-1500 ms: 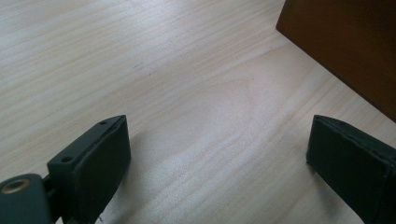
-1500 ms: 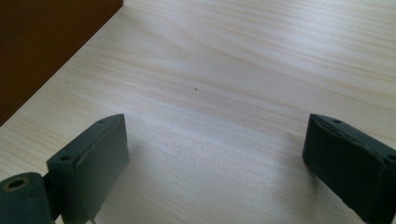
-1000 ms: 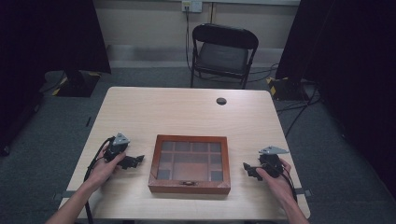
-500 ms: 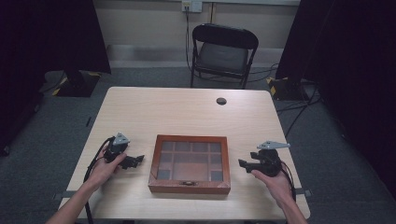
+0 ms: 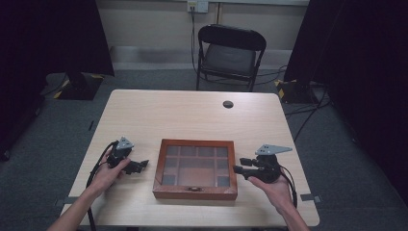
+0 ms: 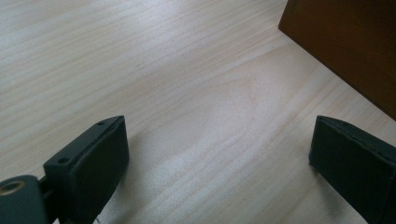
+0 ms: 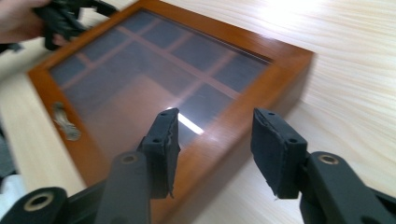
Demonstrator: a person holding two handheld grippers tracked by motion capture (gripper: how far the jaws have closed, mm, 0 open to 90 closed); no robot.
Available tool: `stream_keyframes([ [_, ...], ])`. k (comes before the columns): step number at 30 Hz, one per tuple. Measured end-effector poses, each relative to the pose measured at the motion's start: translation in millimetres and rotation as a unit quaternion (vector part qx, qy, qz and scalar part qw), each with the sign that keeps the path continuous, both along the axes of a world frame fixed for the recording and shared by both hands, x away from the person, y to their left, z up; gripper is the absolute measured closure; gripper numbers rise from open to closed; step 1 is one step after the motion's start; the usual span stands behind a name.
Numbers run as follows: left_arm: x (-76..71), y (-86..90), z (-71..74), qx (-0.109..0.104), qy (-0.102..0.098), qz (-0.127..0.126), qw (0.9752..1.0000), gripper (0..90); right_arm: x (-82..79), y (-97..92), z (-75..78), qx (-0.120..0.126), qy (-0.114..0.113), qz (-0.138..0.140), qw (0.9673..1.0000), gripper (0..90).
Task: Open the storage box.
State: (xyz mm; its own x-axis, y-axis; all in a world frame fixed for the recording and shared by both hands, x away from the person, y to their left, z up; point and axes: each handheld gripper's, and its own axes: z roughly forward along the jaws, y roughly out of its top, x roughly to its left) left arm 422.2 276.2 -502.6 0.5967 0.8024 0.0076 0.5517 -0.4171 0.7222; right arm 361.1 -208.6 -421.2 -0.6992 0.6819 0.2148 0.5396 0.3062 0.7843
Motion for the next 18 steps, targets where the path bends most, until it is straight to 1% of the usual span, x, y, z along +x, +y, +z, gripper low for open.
stream_keyframes([
  [3,0.0,-0.1,0.0,0.000,0.000,0.000,1.0000,4.3,-1.7,8.1,4.0,0.007,0.000,0.016,0.9998,55.9],
  [4,0.0,0.0,0.0,0.000,0.000,0.000,1.0000,4.4,-2.2,13.7,5.9,0.007,0.001,0.029,0.9996,56.7],
  [9,0.0,0.0,0.0,0.000,0.000,0.000,1.0000,4.4,-1.5,32.3,7.5,0.006,0.008,0.060,0.9982,59.5],
  [10,0.0,0.0,0.0,0.000,0.000,0.000,1.0000,4.3,-1.5,32.3,7.5,0.006,0.008,0.060,0.9982,59.5],
  [11,0.0,-0.1,0.0,0.000,0.000,0.000,1.0000,4.3,-1.0,41.5,8.9,0.004,0.008,0.073,0.9973,60.3],
  [12,0.0,0.0,0.0,0.000,-0.001,0.000,1.0000,4.3,-0.6,46.1,10.0,0.008,0.008,0.080,0.9968,61.5],
  [14,-0.1,-0.1,0.0,0.000,-0.001,0.000,1.0000,4.4,0.1,55.8,12.8,0.008,0.006,0.095,0.9954,64.0],
  [18,0.0,0.2,0.1,0.002,-0.001,-0.001,1.0000,4.4,1.7,73.9,19.2,0.005,0.004,0.120,0.9927,65.5],
])
